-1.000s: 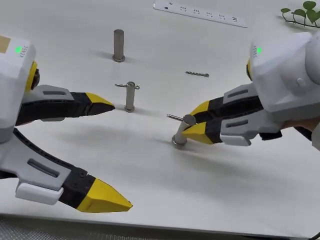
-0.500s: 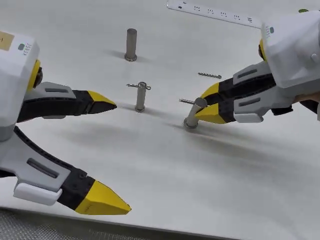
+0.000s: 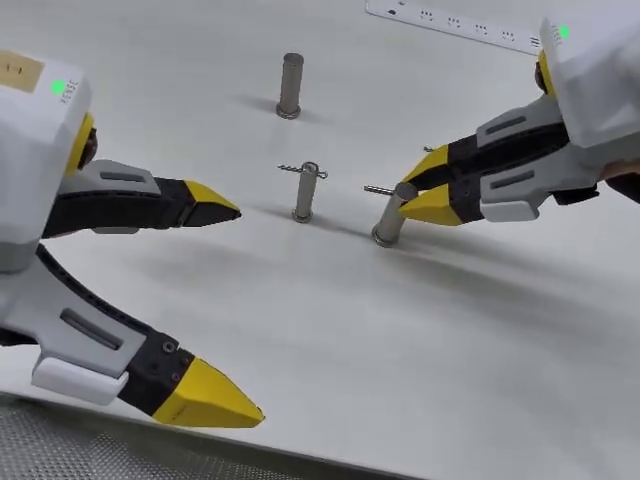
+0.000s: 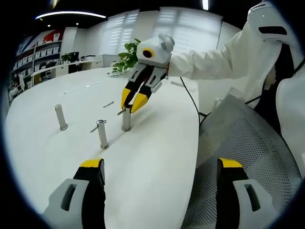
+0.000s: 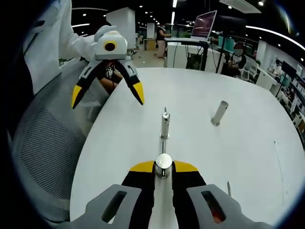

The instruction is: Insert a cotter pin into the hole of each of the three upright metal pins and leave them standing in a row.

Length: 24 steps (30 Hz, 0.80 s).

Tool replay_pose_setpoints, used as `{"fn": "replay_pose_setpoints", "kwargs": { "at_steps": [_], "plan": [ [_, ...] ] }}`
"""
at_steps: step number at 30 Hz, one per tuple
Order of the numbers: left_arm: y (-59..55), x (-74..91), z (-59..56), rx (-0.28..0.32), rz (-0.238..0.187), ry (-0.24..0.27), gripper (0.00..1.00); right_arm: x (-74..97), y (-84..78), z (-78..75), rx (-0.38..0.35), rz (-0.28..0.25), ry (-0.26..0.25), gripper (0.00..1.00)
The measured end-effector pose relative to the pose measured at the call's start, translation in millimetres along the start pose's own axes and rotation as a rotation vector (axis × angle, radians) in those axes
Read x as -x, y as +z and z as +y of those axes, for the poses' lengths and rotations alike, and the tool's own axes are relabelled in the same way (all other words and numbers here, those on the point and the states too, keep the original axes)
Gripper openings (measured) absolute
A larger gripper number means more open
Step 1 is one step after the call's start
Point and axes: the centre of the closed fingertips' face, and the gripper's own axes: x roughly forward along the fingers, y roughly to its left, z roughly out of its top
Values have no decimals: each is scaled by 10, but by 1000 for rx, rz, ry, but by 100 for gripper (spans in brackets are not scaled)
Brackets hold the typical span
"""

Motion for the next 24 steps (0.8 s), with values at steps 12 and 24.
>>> {"fn": "replay_pose_setpoints", "kwargs": {
  "at_steps": [12, 24],
  "plan": [
    [-20, 22, 4, 5, 2, 6, 96, -35, 32, -7, -9, -1, 24, 8],
    [-12, 22, -14, 8, 2, 10, 95, -44, 39, 28, 4, 12, 11, 8]
  ]
}}
